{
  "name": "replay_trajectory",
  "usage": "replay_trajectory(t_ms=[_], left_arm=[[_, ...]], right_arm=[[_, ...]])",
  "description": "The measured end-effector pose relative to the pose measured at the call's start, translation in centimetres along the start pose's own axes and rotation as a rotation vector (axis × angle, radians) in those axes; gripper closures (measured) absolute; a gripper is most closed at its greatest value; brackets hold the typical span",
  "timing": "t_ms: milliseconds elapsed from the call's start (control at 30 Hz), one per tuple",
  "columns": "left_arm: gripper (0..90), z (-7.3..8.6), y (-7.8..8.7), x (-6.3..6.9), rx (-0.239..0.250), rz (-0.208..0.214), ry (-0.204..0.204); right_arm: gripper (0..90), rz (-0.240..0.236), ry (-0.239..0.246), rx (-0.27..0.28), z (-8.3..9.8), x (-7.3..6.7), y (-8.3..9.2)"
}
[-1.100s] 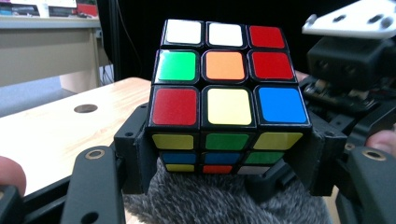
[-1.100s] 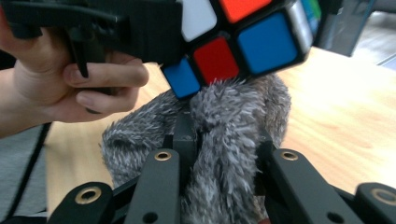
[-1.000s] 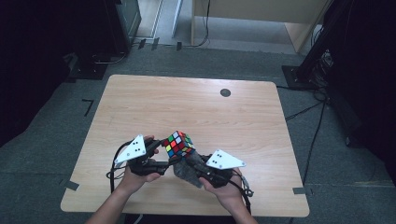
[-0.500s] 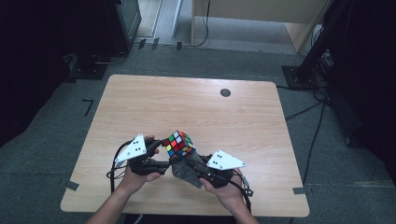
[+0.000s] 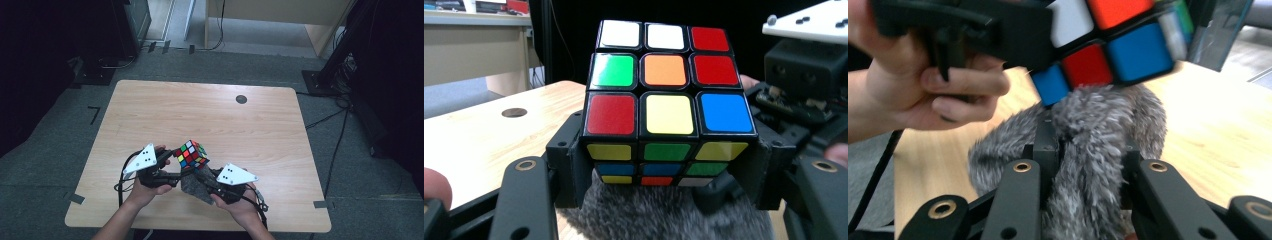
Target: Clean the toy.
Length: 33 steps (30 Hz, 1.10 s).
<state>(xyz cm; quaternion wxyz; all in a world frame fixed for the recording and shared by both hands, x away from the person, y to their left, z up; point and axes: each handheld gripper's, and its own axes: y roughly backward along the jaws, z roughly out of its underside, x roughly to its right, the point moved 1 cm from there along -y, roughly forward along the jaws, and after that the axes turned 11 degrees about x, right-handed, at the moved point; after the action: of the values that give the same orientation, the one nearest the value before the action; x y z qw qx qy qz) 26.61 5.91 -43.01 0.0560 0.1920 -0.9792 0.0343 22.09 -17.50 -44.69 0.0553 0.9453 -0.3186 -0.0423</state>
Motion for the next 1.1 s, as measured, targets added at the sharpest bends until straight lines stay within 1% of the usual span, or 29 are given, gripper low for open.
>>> replay_trajectory(t_ms=[67, 133, 200, 267, 300, 333, 367, 400, 467, 500, 533, 600, 700, 767, 833, 900, 933, 967, 1000, 1033, 1067, 1100], left_arm=[[34.1, 0.0, 0.0, 0.0, 0.001, -0.002, -0.003], [34.1, 0.0, 0.0, -0.1, 0.0, -0.003, 0.0], [34.1, 0.1, 0.0, -0.1, -0.004, -0.003, 0.001], [34.1, 0.1, 0.0, -0.1, -0.005, -0.005, 0.003], [34.1, 0.1, 0.0, -0.1, -0.005, -0.005, 0.005], [34.1, 0.1, 0.0, -0.1, -0.004, -0.004, 0.006], [34.1, 0.1, 0.0, -0.1, -0.004, -0.004, 0.005], [34.1, 0.1, 0.0, -0.1, -0.004, -0.004, 0.005], [34.1, 0.0, 0.0, -0.1, -0.003, -0.002, 0.006], [34.1, 0.0, 0.0, -0.1, -0.002, -0.001, 0.006], [34.1, 0.0, 0.1, -0.1, 0.002, 0.001, 0.006], [34.1, -0.1, 0.2, -0.2, 0.009, -0.001, 0.01], [34.1, -0.1, 0.2, -0.3, 0.012, -0.001, 0.019], [34.1, -0.1, 0.2, -0.4, 0.011, -0.002, 0.02], [34.1, -0.1, 0.2, -0.4, 0.01, -0.005, 0.023], [34.1, -0.1, 0.2, -0.4, 0.009, -0.006, 0.025], [34.1, 0.0, 0.2, -0.4, 0.009, -0.006, 0.025], [34.1, 0.0, 0.2, -0.4, 0.009, -0.004, 0.025], [34.1, 0.0, 0.2, -0.4, 0.007, -0.004, 0.022], [34.1, 0.0, 0.2, -0.4, 0.007, -0.005, 0.02], [34.1, 0.0, 0.2, -0.4, 0.009, -0.005, 0.021], [34.1, 0.0, 0.3, -0.4, 0.011, -0.005, 0.021]], right_arm=[[73.5, 0.021, -0.016, 0.024, -0.3, 0.5, 0.5], [73.7, 0.07, -0.05, 0.077, -0.8, 1.5, 1.4], [73.8, 0.105, -0.058, 0.107, -1.0, 1.9, 1.9], [73.8, 0.111, -0.062, 0.113, -0.9, 1.9, 1.9], [73.7, 0.108, -0.069, 0.107, -0.7, 1.8, 1.7], [73.6, 0.094, -0.074, 0.098, -0.5, 1.5, 1.4], [73.6, 0.071, -0.074, 0.078, -0.2, 1.2, 1.0], [73.6, 0.057, -0.066, 0.068, 0.0, 0.9, 0.8], [73.5, 0.032, -0.032, 0.038, 0.2, 0.2, 0.2], [73.5, 0.03, -0.015, 0.03, 0.2, 0.0, 0.1], [73.6, 0.033, -0.003, 0.03, 0.1, 0.0, 0.1], [73.7, 0.043, -0.005, 0.05, -0.3, 0.4, 0.6], [74.0, 0.086, -0.039, 0.115, -0.9, 1.4, 1.7], [74.1, 0.101, -0.044, 0.133, -1.0, 1.6, 2.0], [73.9, 0.084, -0.046, 0.122, -0.8, 1.4, 1.7], [73.7, 0.046, -0.049, 0.091, -0.3, 0.9, 1.0], [73.6, 0.028, -0.042, 0.077, -0.2, 0.7, 0.8], [73.4, 0.003, -0.024, 0.054, 0.1, 0.3, 0.4], [73.2, -0.007, -0.005, 0.038, 0.2, -0.1, 0.1], [73.2, -0.006, 0.019, 0.031, 0.2, -0.2, 0.0], [73.2, 0.002, 0.03, 0.032, 0.1, -0.2, 0.1], [73.2, 0.007, 0.023, 0.041, -0.1, 0.1, 0.4]])
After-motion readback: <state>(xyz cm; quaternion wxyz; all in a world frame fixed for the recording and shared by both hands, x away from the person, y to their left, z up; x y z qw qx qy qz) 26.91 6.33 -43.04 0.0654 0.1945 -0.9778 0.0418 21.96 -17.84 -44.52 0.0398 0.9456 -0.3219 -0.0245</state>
